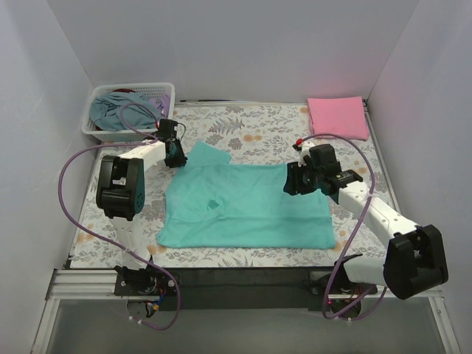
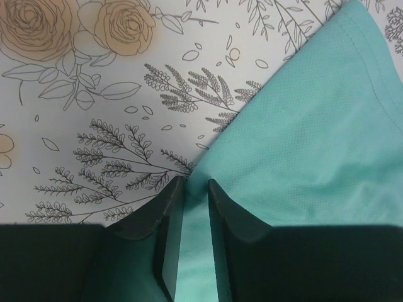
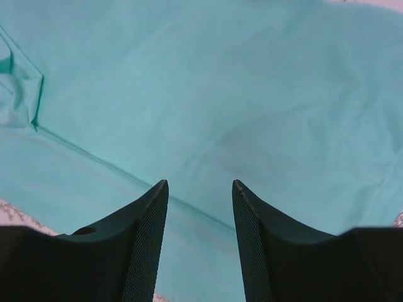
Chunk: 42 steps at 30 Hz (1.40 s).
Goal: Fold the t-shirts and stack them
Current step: Fold the tshirt
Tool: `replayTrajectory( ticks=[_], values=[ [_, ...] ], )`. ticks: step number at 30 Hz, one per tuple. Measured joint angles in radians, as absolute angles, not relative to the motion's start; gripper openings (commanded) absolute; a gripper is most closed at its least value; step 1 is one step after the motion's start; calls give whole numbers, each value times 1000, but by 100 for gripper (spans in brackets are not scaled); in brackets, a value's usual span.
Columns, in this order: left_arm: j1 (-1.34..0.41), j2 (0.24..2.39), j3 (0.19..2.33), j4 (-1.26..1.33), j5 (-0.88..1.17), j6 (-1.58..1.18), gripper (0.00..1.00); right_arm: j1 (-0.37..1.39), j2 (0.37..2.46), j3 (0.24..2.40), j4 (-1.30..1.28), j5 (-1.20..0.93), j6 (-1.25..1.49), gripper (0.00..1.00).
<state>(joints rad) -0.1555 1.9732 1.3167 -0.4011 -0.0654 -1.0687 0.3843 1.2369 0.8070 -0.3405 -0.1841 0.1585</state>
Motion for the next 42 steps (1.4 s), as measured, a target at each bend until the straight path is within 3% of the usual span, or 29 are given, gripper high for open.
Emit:
replayTrajectory(
  ticks=[5, 20, 36, 42],
  values=[
    [-163, 1973, 1316, -411, -62, -1057, 0, 352, 1311, 900, -331, -121, 127, 52],
    [-167, 1973, 1316, -411, -62, -1051, 0, -4, 1702, 1102, -277, -154, 74, 51],
    [-167, 1972, 1316, -411, -65, -1051, 0, -76, 1880, 1166, -252, -353, 21, 49],
    [-168, 1972, 1315, -411, -66, -1051, 0, -92, 1918, 1192, -233, -420, 20, 39]
  ],
)
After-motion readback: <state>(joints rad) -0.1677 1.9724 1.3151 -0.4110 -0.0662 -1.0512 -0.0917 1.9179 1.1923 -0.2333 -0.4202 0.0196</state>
